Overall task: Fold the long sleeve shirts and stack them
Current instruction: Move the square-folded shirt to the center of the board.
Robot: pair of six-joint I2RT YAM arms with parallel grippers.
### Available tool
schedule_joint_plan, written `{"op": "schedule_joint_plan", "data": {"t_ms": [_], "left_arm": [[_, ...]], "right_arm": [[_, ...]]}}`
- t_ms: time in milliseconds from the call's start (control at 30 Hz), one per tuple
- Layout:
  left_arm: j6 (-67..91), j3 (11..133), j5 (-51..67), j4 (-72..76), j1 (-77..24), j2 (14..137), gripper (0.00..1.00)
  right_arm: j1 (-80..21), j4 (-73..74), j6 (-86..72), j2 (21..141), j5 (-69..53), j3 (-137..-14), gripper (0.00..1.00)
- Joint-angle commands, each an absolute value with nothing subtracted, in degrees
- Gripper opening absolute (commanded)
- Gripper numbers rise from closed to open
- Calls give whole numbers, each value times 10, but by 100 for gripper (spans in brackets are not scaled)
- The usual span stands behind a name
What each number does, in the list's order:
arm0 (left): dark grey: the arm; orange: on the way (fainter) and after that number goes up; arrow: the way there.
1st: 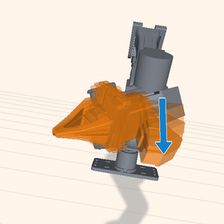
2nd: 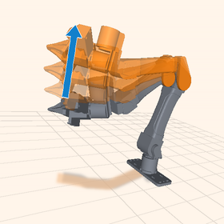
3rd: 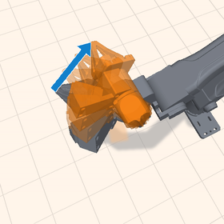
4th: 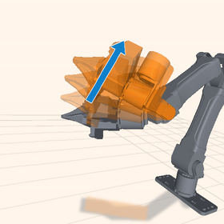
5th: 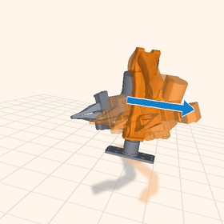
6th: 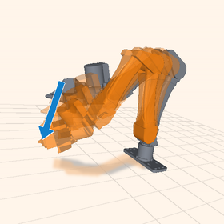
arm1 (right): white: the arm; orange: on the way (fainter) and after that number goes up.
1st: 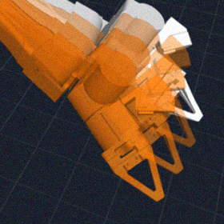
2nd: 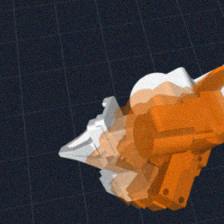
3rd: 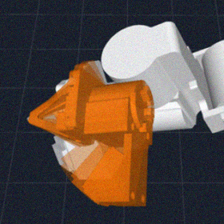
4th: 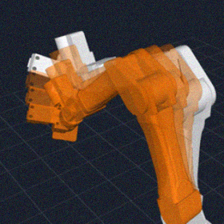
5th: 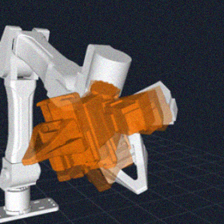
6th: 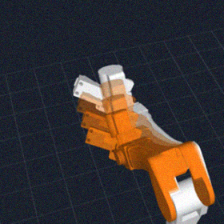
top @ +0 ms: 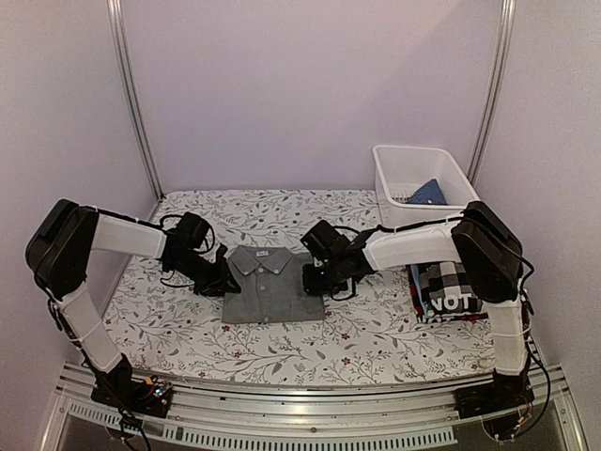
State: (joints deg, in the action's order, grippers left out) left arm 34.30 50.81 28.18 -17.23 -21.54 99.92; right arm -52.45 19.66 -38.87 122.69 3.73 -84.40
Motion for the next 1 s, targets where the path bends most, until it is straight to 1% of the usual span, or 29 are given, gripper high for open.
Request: {"op": "schedule_joint_plan", "data": {"t_ms": [0, 33, 67, 100, 200, 267, 300, 333, 400, 433, 467, 500, 567, 600, 633, 700, 767, 833, 900, 967], "left_arm": [[341, 526, 297, -171, -231, 995, 9], [338, 530, 291, -187, -231, 984, 3], [333, 535, 285, -205, -231, 972, 0], [329, 541, 277, -226, -233, 957, 0], [324, 551, 250, -282, -249, 909, 0], [330, 544, 241, -305, -261, 884, 0], [334, 536, 238, -310, -270, 876, 2], [339, 526, 234, -312, -277, 871, 7], [346, 503, 229, -308, -288, 867, 29], [349, 493, 227, -302, -289, 867, 38], [351, 485, 223, -298, -289, 868, 46], [351, 481, 216, -296, -289, 869, 49], [349, 482, 208, -291, -287, 871, 51], [348, 485, 206, -288, -285, 872, 51], [344, 491, 206, -285, -284, 875, 50], [340, 503, 210, -278, -282, 883, 45], [335, 512, 222, -264, -282, 890, 38], [332, 524, 225, -253, -282, 899, 28], [330, 540, 223, -253, -282, 914, 17], [327, 553, 222, -247, -283, 928, 10]], "right_arm": [[-529, 243, -380, 1247, 41, -881, 16], [-531, 254, -378, 1242, 46, -891, 9], [-534, 267, -375, 1236, 51, -902, 5], [-536, 279, -371, 1230, 57, -910, 1], [-544, 306, -369, 1196, 67, -910, 0], [-549, 315, -373, 1170, 72, -887, 0], [-552, 316, -377, 1157, 73, -868, 0], [-552, 314, -387, 1147, 73, -844, 0], [-552, 301, -402, 1123, 72, -785, 0], [-551, 292, -414, 1113, 69, -757, 0], [-549, 281, -421, 1106, 62, -729, 4], [-549, 271, -429, 1098, 55, -707, 13], [-550, 243, -436, 1084, 38, -673, 30], [-549, 235, -440, 1074, 36, -664, 37], [-551, 232, -442, 1068, 39, -660, 42], [-550, 234, -442, 1055, 49, -667, 47], [-551, 246, -437, 1047, 68, -687, 48], [-549, 250, -432, 1043, 85, -707, 47], [-549, 253, -422, 1046, 99, -737, 45], [-549, 258, -410, 1064, 101, -779, 42]]}}
